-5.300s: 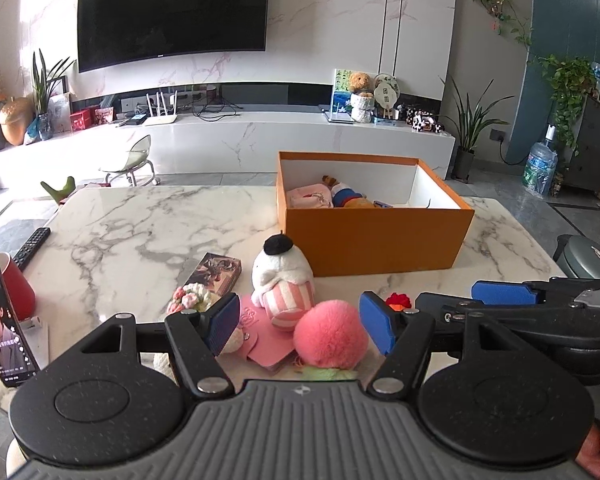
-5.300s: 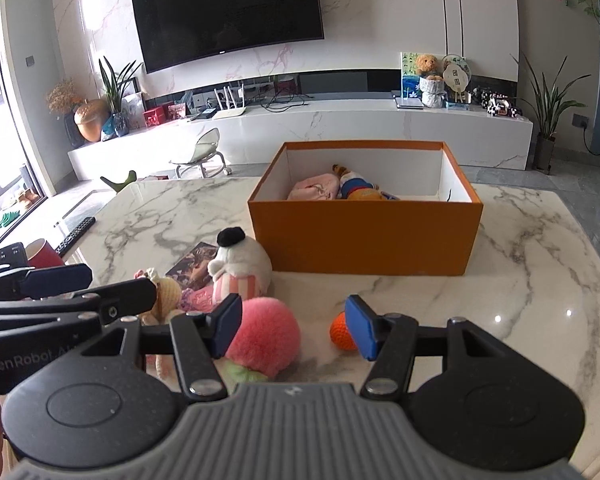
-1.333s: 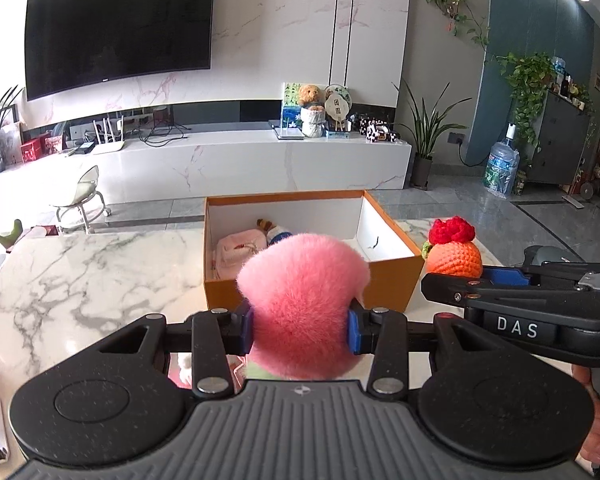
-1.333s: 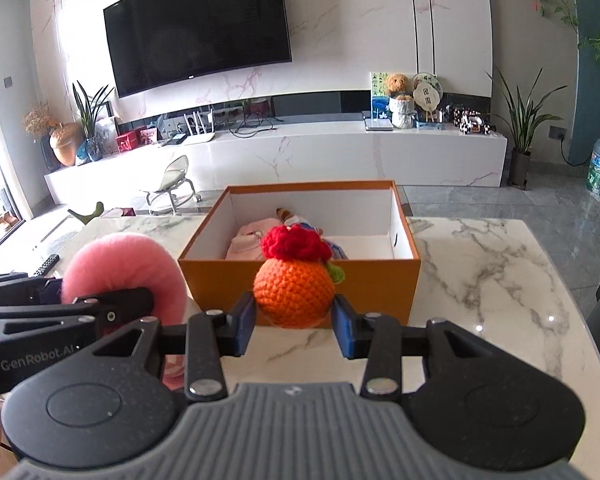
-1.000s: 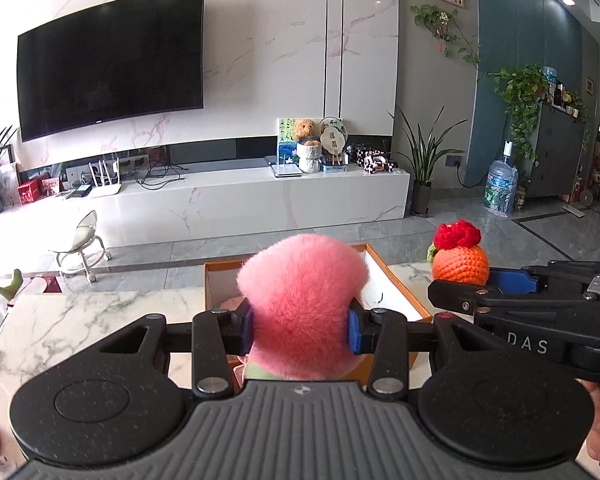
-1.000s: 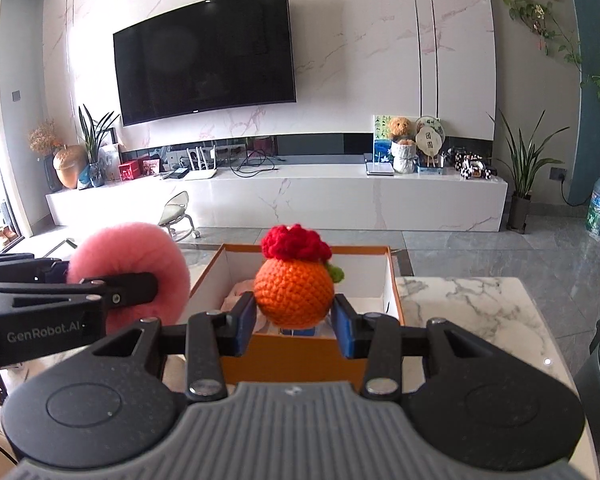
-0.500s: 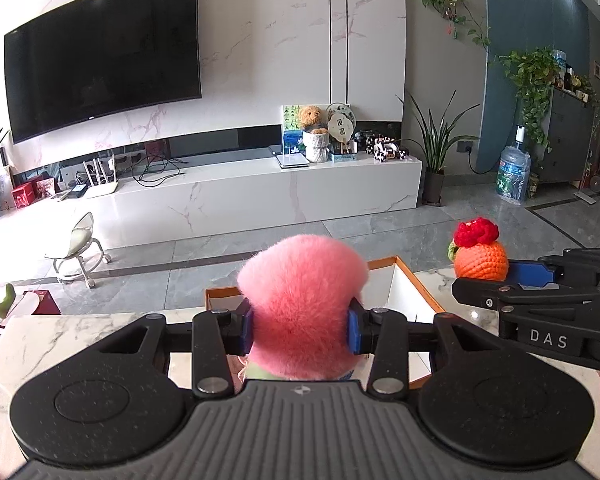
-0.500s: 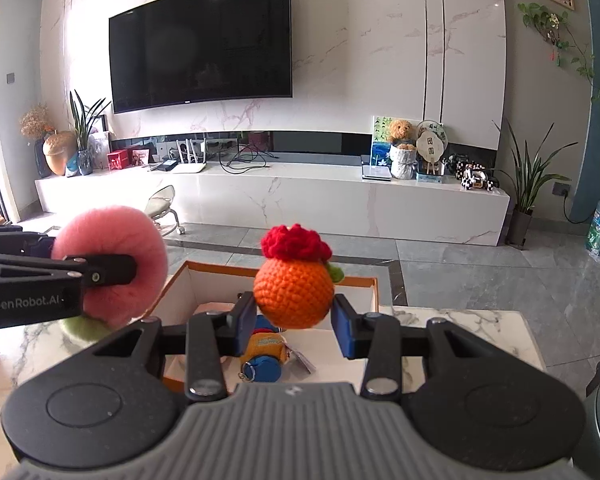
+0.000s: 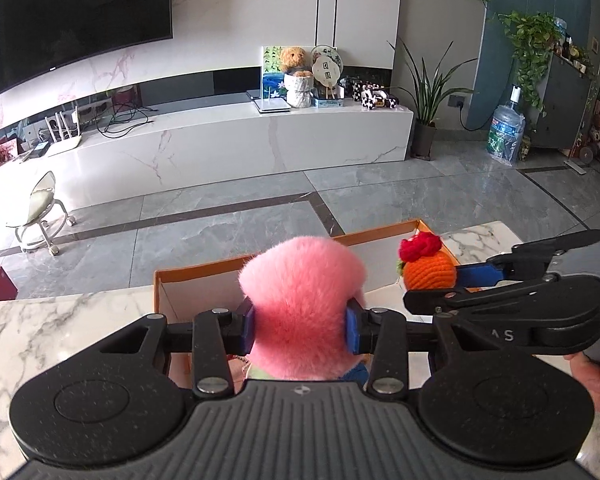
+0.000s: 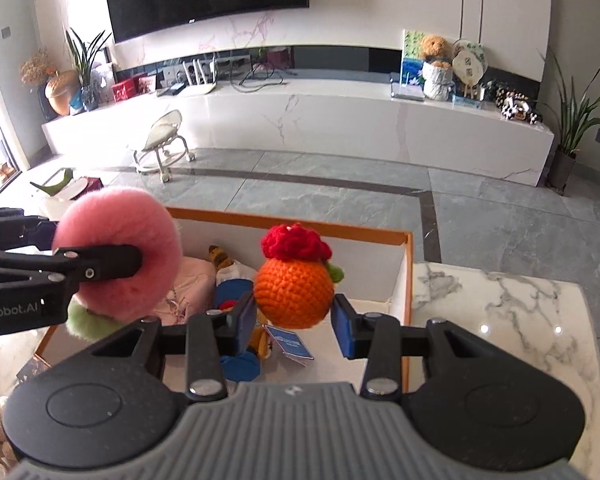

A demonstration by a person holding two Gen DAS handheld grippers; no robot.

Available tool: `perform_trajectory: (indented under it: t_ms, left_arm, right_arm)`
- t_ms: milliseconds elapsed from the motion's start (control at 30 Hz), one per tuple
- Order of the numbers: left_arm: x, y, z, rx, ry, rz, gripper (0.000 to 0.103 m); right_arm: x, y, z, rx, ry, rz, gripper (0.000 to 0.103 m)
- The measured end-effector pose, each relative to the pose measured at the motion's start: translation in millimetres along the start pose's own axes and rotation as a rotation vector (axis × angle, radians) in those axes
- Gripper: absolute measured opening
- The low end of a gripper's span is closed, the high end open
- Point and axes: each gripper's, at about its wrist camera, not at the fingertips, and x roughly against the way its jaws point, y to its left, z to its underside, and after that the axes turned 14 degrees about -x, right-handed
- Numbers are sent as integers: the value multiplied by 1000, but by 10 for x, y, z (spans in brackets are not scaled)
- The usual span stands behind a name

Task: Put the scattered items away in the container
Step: 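Carry the orange ball and pink pompom over the orange box with both tools, then lower both balls into the box and open both tools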

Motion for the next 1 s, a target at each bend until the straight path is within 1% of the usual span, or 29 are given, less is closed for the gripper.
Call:
perform_trajectory:
  t_ms: [100, 167, 233, 400, 567, 700, 767, 833, 933, 1000]
  left_arm:
    - [-146, 49, 12, 7, 15, -2, 46]
    - [-208, 83, 17, 13, 20, -4, 43]
    - [-261, 107, 16, 13, 26, -3, 28]
    - [-388, 137, 20, 1, 51, 5, 28]
    - [-455, 176, 46, 23, 77, 18, 28]
    - [-447, 208, 83, 35, 90, 32, 32]
    - [-444, 210, 100, 36, 97, 39, 39]
    - [-436, 202, 121, 35, 102, 44, 52]
    - [-434, 172, 146, 19, 118, 61, 59]
    - [-466, 138, 156, -2, 137, 71, 62]
  right_arm:
    - [-355, -27, -81, 3, 68, -4, 44]
    - [-574, -46, -125, 6, 109, -3, 44]
    - [-780, -65, -163, 12, 148, -3, 44]
    - [-1134, -93, -201, 11, 220, 12, 44]
    - [-1283, -111, -180, -18, 266, -2, 44]
    - [-1294, -102, -161, -20, 263, -6, 46]
    - [-1294, -101, -155, -23, 261, -8, 46]
    - [-1283, -104, -153, -28, 258, -8, 46]
    - [-1238, -115, -151, -37, 254, -10, 46]
    - [-1195, -124, -153, -41, 247, -12, 46]
